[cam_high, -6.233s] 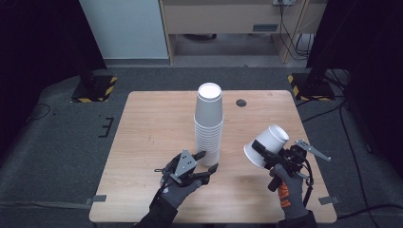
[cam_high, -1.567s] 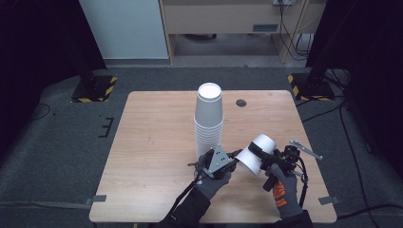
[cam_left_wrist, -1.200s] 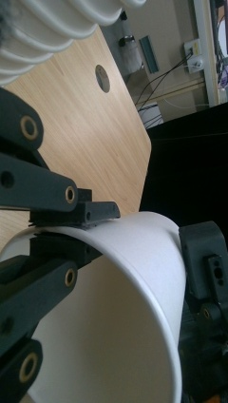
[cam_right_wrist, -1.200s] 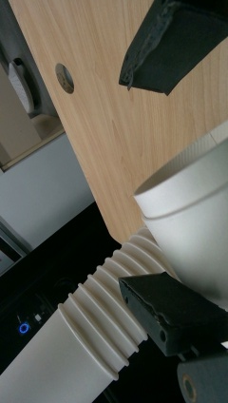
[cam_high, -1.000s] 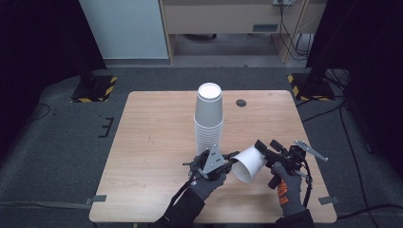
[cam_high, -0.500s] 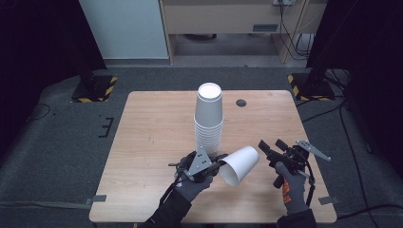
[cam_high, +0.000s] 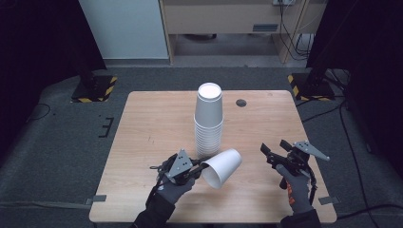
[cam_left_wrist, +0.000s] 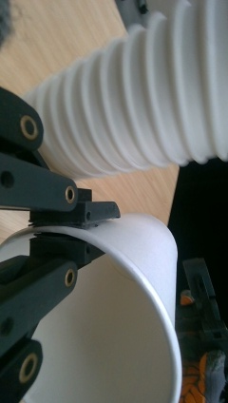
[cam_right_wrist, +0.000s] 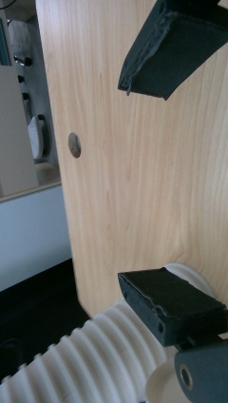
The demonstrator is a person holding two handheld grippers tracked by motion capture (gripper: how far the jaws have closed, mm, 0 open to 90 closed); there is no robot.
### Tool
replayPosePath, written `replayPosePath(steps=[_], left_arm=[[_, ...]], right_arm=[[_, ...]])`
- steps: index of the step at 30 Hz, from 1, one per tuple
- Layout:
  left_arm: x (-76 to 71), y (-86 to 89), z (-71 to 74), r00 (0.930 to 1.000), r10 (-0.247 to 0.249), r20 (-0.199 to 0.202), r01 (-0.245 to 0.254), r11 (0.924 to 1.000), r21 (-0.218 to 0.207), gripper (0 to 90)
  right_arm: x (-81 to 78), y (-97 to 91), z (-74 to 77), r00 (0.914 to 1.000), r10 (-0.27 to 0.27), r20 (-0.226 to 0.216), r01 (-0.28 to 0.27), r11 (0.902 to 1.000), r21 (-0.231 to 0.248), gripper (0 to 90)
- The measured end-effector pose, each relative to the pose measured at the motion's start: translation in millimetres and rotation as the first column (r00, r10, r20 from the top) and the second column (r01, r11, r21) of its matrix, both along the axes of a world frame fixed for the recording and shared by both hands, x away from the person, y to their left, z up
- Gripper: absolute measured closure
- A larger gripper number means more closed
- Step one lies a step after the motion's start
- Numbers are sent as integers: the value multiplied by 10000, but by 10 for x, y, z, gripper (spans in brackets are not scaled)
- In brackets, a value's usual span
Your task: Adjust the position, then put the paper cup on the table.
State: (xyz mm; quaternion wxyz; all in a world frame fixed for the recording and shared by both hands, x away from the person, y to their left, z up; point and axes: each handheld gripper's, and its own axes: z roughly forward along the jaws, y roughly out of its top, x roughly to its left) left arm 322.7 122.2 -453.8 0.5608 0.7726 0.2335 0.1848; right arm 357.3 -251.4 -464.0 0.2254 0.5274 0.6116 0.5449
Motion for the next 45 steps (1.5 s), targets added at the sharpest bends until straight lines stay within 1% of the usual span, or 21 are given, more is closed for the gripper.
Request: replayPosePath(steps=[4,6,8,10,13,15,19,23,25,30,32,36,37,41,45], left_arm=[[-15,153,-59,9996,192,-203,-191,9998,37,854],[-23,206,-64,9994,217,-281,-216,9998,31,854],[-32,251,-63,9992,229,-335,-228,9997,25,854],[-47,318,-60,9988,278,-400,-278,9996,1,854],[-73,419,-57,9982,376,-475,-378,9993,-21,854],[-96,480,-65,9975,474,-527,-478,9988,-68,853],[-121,570,-90,9962,662,-562,-656,9978,115,853],[-136,668,-88,9942,905,-574,-899,9959,116,852],[-141,732,-91,9925,1069,-597,-1062,9942,148,852],[-185,881,-106,9875,1422,-675,-1415,9898,139,853],[-210,943,-108,9846,1602,-695,-1593,9871,186,852],[-215,1065,-102,9754,2068,-757,-2069,9783,70,852],[-212,1084,-101,9741,2128,-769,-2130,9770,58,851],[-195,1174,-79,9638,2550,-779,-2556,9668,24,850],[-189,1285,-51,9480,3069,-846,-3089,9510,-116,850]], right_arm=[[0,-19,-34,9998,-31,-172,25,9994,-331,93],[1,-21,-49,9998,-39,-212,27,9986,-537,93],[0,-15,-60,9997,-35,-228,15,9963,-865,92],[-6,-9,-70,9996,-20,-267,-9,9940,-1092,92],[-7,-4,-84,9996,-18,-285,-20,9915,-1300,92],[-4,1,-91,9996,1,-287,-41,9906,-1367,92],[-1,21,-104,9994,25,-344,-74,9897,-1432,92],[-2,50,-124,9993,76,-371,-133,9877,-1560,92],[1,58,-133,9992,134,-372,-195,9855,-1688,92],[9,62,-148,9990,88,-438,-167,9825,-1852,91],[11,54,-152,9989,69,-460,-158,9809,-1940,91],[17,45,-156,9989,19,-466,-110,9804,-1966,90],[15,44,-157,9989,6,-477,-101,9800,-1986,90],[15,39,-157,9989,8,-464,-103,9789,-2039,90],[27,46,-175,9985,22,-554,-145,9750,-2216,90]])
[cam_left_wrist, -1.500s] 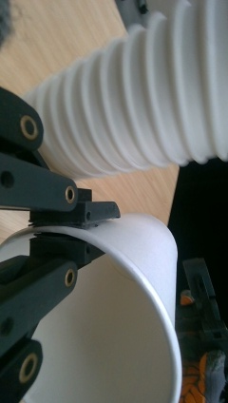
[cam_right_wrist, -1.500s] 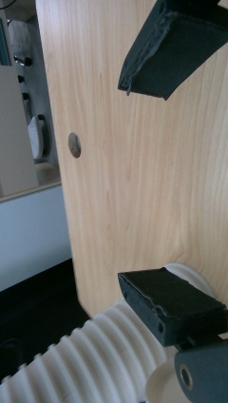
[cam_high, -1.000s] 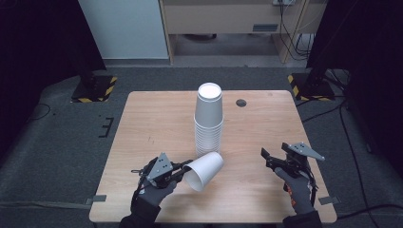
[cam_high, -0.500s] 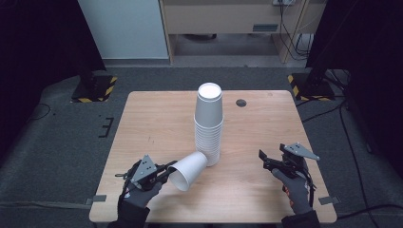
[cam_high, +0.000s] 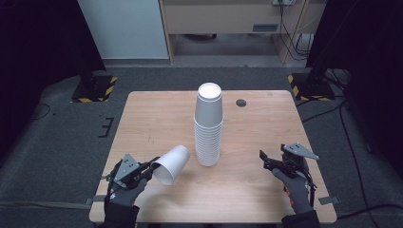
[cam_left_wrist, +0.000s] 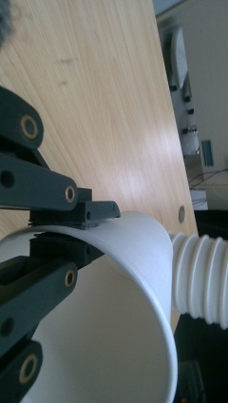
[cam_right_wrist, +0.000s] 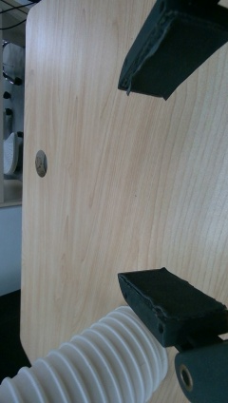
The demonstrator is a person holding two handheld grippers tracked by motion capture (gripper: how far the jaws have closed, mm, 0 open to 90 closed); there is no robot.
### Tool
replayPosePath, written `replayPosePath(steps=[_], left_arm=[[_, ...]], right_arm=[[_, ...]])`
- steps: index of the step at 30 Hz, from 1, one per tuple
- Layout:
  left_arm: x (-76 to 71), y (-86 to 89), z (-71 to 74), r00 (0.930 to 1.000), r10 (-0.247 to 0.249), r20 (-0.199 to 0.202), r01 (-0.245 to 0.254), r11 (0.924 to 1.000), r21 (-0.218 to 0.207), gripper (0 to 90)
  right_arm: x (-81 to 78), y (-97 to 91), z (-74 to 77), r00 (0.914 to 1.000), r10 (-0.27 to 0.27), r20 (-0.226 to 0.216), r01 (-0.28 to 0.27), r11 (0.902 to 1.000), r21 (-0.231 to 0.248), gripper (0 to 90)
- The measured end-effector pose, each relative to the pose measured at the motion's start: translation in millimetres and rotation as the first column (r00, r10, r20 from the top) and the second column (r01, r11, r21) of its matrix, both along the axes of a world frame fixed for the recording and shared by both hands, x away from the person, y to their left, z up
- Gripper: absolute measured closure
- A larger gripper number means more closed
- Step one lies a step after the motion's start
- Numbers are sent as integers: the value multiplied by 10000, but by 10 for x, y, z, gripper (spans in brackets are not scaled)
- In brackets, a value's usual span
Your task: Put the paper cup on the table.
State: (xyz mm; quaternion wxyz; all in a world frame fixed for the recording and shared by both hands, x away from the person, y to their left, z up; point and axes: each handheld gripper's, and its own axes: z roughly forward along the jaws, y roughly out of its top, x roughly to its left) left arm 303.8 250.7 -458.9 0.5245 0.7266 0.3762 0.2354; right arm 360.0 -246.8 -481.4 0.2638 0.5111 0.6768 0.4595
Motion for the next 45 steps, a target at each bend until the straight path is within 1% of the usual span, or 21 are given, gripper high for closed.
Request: replayPosePath(steps=[4,8,11,14,15,17,20,23,27,30,33,35,36,38,41,44,45], left_arm=[[10,98,14,9988,486,-54,-486,9988,-56,849],[41,206,26,9946,1032,-115,-1033,9947,-24,849],[76,278,43,9891,1463,-158,-1463,9892,29,849],[103,326,50,9836,1788,-231,-1785,9839,133,848],[115,343,47,9813,1903,-299,-1897,9816,214,849],[140,373,41,9770,2078,-481,-2069,9781,233,849],[180,414,46,9706,2289,-742,-2277,9734,244,848],[218,456,52,9631,2492,-1014,-2472,9684,318,848],[269,516,69,9532,2710,-1343,-2643,9622,653,848],[309,563,109,9467,2835,-1531,-2731,9582,852,848],[350,599,161,9401,2938,-1728,-2750,9533,1249,849],[376,625,199,9355,3039,-1805,-2789,9484,1511,849],[388,634,212,9334,3072,-1853,-2804,9469,1574,849],[422,667,253,9262,3193,-2007,-2829,9401,1901,848],[457,699,311,9159,3382,-2163,-2907,9303,2236,849],[489,714,365,9074,3449,-2402,-2844,9246,2533,850],[507,721,385,9025,3484,-2532,-2786,9205,2739,851]], right_arm=[[-1,14,-9,10000,9,-56,-10,9998,-183,90],[1,15,-19,9999,-2,-107,-2,9992,-398,90],[4,12,-35,9998,15,-186,-28,9975,-701,90],[7,2,-62,9996,-19,-296,-6,9964,-852,90],[10,-5,-73,9994,-32,-332,1,9957,-929,90],[15,-26,-92,9991,-86,-419,35,9927,-1204,90],[26,-54,-106,9982,-74,-600,-4,9918,-1280,90],[36,-77,-114,9979,-158,-635,64,9893,-1456,92],[42,-88,-114,9975,-199,-676,99,9894,-1446,92],[44,-82,-122,9976,-181,-674,75,9878,-1552,91],[44,-78,-122,9974,-182,-697,71,9877,-1561,91],[41,-78,-121,9974,-197,-697,86,9875,-1572,91],[42,-77,-121,9975,-207,-681,96,9872,-1594,91],[41,-72,-122,9973,-221,-700,105,9866,-1629,91],[41,-68,-124,9972,-211,-712,91,9863,-1647,91],[37,-68,-123,9973,-211,-704,92,9860,-1662,91],[35,-69,-122,9974,-226,-691,108,9861,-1661,91]])
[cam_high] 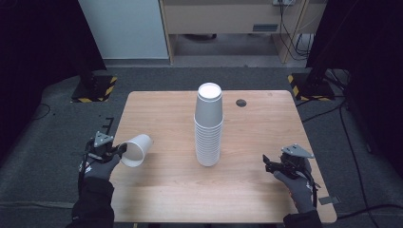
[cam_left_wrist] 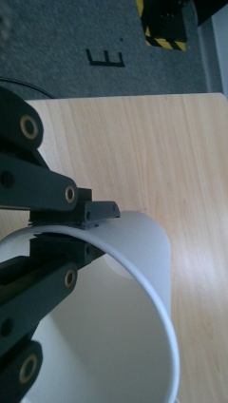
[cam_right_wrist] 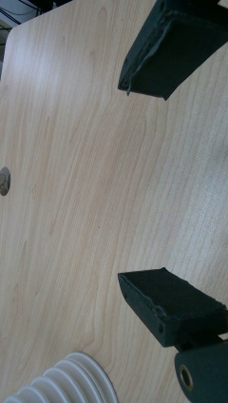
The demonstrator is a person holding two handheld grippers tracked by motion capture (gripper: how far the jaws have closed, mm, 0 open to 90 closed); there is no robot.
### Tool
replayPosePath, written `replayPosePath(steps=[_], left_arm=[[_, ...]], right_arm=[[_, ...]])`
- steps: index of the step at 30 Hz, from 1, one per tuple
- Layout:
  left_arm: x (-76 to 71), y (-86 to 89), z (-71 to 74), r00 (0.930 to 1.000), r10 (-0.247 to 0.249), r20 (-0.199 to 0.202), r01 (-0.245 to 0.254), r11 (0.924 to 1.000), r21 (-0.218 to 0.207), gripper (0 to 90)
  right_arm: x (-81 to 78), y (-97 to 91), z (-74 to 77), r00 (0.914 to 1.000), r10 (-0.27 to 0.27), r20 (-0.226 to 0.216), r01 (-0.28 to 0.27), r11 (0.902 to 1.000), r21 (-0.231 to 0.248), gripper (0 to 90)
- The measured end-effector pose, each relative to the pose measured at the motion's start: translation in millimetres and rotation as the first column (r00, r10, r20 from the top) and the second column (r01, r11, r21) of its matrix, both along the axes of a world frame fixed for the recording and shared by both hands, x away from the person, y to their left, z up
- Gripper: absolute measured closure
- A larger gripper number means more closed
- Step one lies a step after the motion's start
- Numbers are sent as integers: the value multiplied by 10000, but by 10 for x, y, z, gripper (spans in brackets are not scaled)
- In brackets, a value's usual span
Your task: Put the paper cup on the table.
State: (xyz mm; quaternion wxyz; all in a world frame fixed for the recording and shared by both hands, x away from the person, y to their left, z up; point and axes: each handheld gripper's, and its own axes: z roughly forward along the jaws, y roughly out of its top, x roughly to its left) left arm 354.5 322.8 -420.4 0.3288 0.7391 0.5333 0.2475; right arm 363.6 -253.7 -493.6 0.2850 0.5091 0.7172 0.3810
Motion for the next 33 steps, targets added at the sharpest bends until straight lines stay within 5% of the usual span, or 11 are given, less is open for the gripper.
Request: replayPosePath(steps=[7,17,25,31,33], left_arm=[[115,13,80,9904,-32,-1383,128,9976,687,851],[270,-86,166,9417,-88,-3364,603,9879,1430,853],[357,-116,220,8779,361,-4775,709,9764,2041,852],[389,-135,132,8190,384,-5725,769,9814,1758,852],[400,-147,95,7939,345,-6070,853,9822,1673,853]], right_arm=[[-2,-11,5,10000,-7,35,7,10000,26,90],[-9,-19,12,10000,-41,85,40,10000,62,90],[-9,-18,15,10000,-10,86,9,10000,88,90],[-9,-20,17,10000,-5,89,5,9999,104,90],[-8,-22,17,10000,-4,98,3,10000,95,90]])
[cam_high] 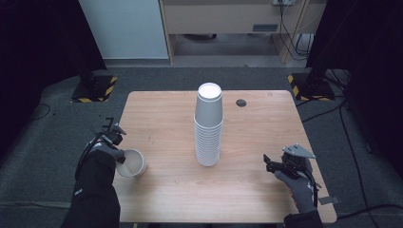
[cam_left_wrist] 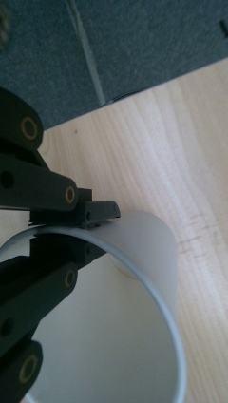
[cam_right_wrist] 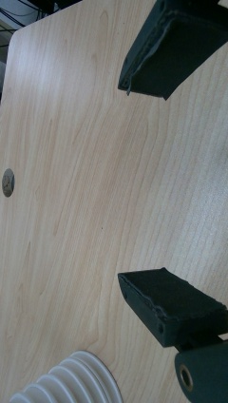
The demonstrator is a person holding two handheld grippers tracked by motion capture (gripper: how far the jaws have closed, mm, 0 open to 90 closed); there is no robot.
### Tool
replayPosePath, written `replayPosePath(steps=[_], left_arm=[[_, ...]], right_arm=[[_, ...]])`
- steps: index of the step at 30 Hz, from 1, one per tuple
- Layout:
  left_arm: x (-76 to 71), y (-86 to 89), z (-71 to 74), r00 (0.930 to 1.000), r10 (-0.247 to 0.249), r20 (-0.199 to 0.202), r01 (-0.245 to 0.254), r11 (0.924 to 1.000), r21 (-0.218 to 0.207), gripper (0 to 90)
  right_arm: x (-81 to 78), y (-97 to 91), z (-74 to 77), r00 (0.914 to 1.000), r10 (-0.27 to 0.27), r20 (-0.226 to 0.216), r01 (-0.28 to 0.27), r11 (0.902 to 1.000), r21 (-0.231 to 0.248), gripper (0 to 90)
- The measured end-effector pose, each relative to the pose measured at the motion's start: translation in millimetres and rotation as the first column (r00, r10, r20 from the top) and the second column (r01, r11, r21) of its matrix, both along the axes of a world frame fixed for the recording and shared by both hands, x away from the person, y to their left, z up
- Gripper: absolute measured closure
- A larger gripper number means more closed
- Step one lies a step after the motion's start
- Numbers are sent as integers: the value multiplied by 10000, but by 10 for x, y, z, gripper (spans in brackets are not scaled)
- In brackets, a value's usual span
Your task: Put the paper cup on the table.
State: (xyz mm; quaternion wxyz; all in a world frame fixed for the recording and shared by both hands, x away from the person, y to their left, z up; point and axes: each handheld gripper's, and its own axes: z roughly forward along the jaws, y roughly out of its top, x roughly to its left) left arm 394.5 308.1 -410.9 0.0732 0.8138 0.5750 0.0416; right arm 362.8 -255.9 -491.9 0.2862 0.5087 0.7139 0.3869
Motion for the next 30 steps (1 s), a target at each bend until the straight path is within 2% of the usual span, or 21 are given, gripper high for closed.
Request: replayPosePath(steps=[2,4,7,9,13,16,18,19,20,21,22,23,24,27,28,30], left_arm=[[4,-3,-19,9994,129,-323,-133,9998,-119,853],[11,0,-21,9988,282,-412,-292,9993,-229,852],[25,13,-18,9987,429,-291,-438,9986,-297,840],[34,15,-26,9987,517,39,-515,9978,-429,803],[38,33,-44,9976,549,415,-526,9971,-559,763],[19,49,-39,9944,544,910,-477,9961,-743,666],[-1,68,-22,9877,509,1482,-375,9951,-916,574],[-14,81,-17,9834,468,1754,-304,9950,-950,566],[-26,101,-10,9762,405,2132,-219,9958,-890,525],[-41,123,4,9660,483,2541,-248,9952,-949,485],[-63,141,12,9525,595,2987,-230,9920,-1245,483],[-89,156,15,9361,742,3437,-190,9867,-1614,473],[-117,167,16,9146,830,3958,-107,9833,-1816,455],[-232,183,3,8457,850,5269,226,9806,-1945,446],[-276,185,-7,8129,1042,5730,243,9769,-2121,441],[-372,189,-36,7603,1480,6325,393,9615,-2721,433]], right_arm=[[0,2,-2,10000,4,-19,-4,10000,-10,90],[1,6,-3,10000,26,-50,-26,10000,-15,90],[2,8,-6,10000,53,-31,-53,10000,-51,90],[0,9,-3,10000,48,-45,-48,10000,-25,90],[1,7,-3,10000,39,-46,-39,10000,-29,90],[-1,8,-2,10000,43,-33,-43,10000,-35,90],[-1,8,-2,10000,27,-42,-27,10000,-18,90],[-1,8,-2,10000,15,-28,-15,10000,-22,90],[-1,7,-2,10000,-5,-17,5,10000,-32,90],[0,6,-2,10000,-9,-19,9,10000,-38,90],[1,5,-4,10000,-27,-31,27,10000,-36,89],[0,5,-4,10000,-38,-36,37,10000,-29,89],[-2,5,-3,10000,-36,-21,36,10000,-39,89],[-1,-1,0,10000,-44,-19,44,10000,-29,89],[1,-3,-2,10000,-40,-15,40,10000,-29,89],[0,-3,-1,10000,-72,-24,72,10000,4,89]])
